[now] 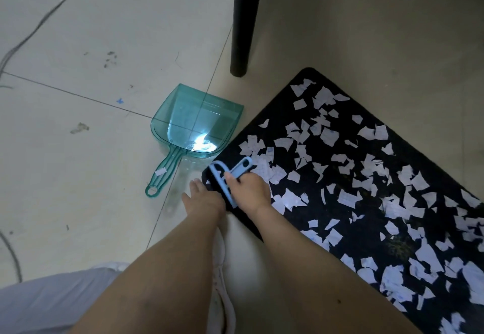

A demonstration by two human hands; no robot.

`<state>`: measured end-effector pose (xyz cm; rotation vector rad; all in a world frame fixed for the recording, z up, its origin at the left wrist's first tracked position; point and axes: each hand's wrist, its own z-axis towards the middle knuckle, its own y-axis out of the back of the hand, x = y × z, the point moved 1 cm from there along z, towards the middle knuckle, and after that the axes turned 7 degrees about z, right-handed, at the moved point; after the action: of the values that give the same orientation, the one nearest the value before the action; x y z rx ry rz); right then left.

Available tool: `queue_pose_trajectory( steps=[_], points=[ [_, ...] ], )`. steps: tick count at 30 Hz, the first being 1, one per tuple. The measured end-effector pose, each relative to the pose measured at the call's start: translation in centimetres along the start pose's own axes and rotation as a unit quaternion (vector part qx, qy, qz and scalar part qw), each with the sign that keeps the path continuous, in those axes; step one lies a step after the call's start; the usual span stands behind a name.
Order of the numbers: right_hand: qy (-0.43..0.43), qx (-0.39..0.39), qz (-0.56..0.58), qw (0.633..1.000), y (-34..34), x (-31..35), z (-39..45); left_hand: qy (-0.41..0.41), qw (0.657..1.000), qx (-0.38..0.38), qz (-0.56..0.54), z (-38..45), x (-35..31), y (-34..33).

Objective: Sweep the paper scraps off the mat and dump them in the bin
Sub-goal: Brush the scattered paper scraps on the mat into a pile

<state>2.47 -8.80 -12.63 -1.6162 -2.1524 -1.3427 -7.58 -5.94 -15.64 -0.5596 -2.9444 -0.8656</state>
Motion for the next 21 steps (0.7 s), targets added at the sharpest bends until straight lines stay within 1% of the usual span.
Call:
queue_pose_trajectory(
  steps=[2,3,4,5,6,8,9,10,11,13,15,16,18,19,21],
  points=[
    [0.015,0.047,-0.058,0.997,-0.4,0.4,0.7,0.009,1.000,0.013,0.012,-0.1,0.1,0.0],
    [0.014,0.052,-0.080,0.995,-0.4,0.6,0.9,0.008,1.000,0.017,0.015,-0.2,0.1,0.0],
    [0.005,0.040,-0.091,0.995,-0.1,0.7,1.1,0.004,1.000,0.017,0.015,-0.2,0.2,0.0],
    [-0.012,0.005,-0.090,0.996,0.2,0.7,1.2,0.000,1.000,0.016,0.013,-0.2,0.2,0.0],
    [-0.033,-0.053,-0.079,0.995,0.8,0.7,1.1,-0.003,1.000,0.013,0.009,-0.3,0.3,0.1],
    [-0.080,-0.179,-0.044,0.980,2.0,0.3,0.7,-0.007,1.000,0.008,0.009,-0.4,0.3,0.2],
    [-0.090,-0.218,-0.023,0.972,2.5,0.0,0.6,-0.010,1.000,0.007,0.016,-0.3,0.2,0.2],
    [-0.084,-0.231,-0.003,0.969,2.9,-0.2,0.6,-0.012,1.000,0.007,0.025,-0.1,0.2,0.3],
    [-0.071,-0.216,0.013,0.974,2.9,-0.4,0.6,-0.012,0.999,0.008,0.033,0.0,0.2,0.4],
    [-0.039,-0.139,0.029,0.989,2.5,-0.3,0.5,-0.013,0.999,0.006,0.044,0.3,0.0,0.6],
    [-0.019,-0.063,0.011,0.998,1.2,-0.4,0.9,-0.025,0.999,-0.006,0.048,0.2,-0.1,1.1],
    [-0.017,-0.041,-0.002,0.999,0.6,-0.5,1.1,-0.036,0.998,-0.012,0.052,0.2,-0.2,1.2],
    [-0.031,-0.036,0.004,0.999,0.0,-0.7,1.6,-0.058,0.996,-0.015,0.063,0.2,-0.4,1.5],
    [-0.047,-0.052,0.015,0.997,0.2,-0.9,1.8,-0.065,0.995,-0.011,0.069,0.2,-0.5,1.5],
    [-0.099,-0.113,0.046,0.988,1.6,-1.6,1.9,-0.069,0.994,-0.006,0.082,0.3,-0.7,1.4]
  ],
)
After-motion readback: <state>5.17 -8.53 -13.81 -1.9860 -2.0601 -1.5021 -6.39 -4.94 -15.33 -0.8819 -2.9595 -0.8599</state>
